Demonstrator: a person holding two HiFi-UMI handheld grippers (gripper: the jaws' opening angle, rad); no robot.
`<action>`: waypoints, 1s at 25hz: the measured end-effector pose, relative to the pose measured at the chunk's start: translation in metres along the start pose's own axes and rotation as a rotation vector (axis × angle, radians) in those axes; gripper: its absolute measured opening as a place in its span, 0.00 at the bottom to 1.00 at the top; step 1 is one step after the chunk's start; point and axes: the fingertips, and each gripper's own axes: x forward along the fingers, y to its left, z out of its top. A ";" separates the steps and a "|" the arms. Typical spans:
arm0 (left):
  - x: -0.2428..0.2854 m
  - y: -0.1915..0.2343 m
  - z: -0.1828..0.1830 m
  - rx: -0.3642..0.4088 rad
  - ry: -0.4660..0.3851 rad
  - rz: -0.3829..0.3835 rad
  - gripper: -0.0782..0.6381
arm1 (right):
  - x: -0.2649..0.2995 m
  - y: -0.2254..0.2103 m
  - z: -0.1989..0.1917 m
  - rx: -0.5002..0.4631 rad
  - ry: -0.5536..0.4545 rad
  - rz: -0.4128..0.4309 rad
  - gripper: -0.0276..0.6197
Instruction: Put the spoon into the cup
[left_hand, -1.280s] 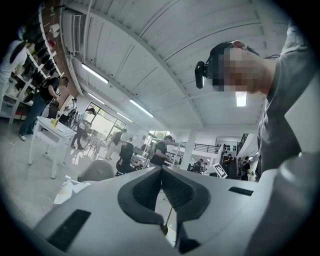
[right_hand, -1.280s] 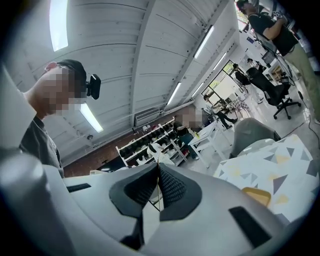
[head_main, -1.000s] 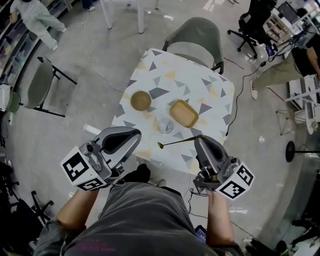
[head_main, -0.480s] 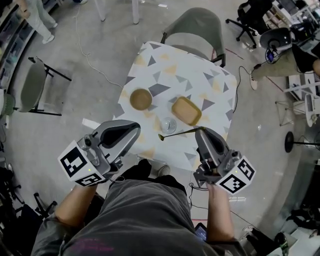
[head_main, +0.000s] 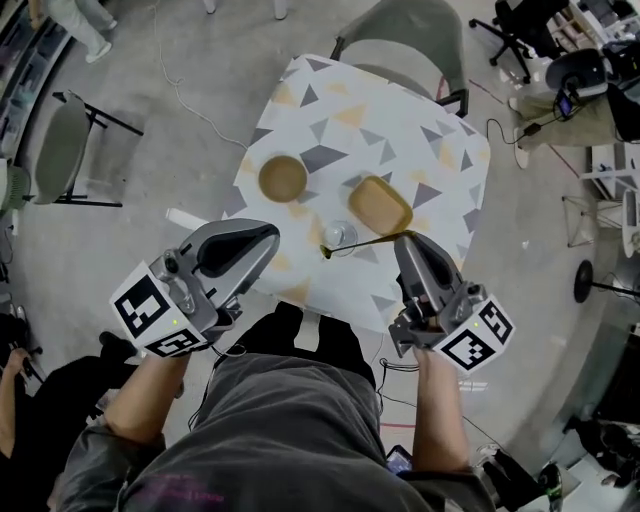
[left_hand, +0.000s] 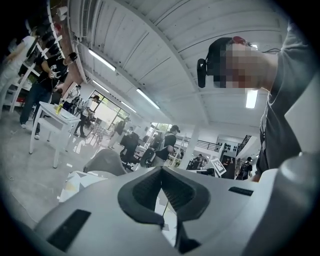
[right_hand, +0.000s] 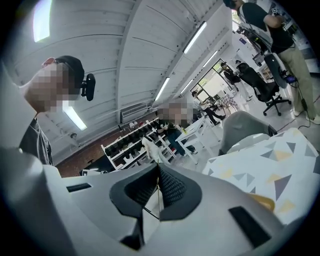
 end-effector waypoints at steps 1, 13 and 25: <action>0.002 0.002 -0.004 0.000 0.004 0.011 0.13 | 0.001 -0.006 -0.003 0.005 0.005 0.002 0.08; 0.015 0.019 -0.057 -0.037 0.054 0.169 0.13 | 0.006 -0.075 -0.036 0.071 0.073 0.027 0.08; 0.015 0.024 -0.099 -0.078 0.091 0.235 0.13 | 0.020 -0.125 -0.083 0.094 0.153 0.014 0.08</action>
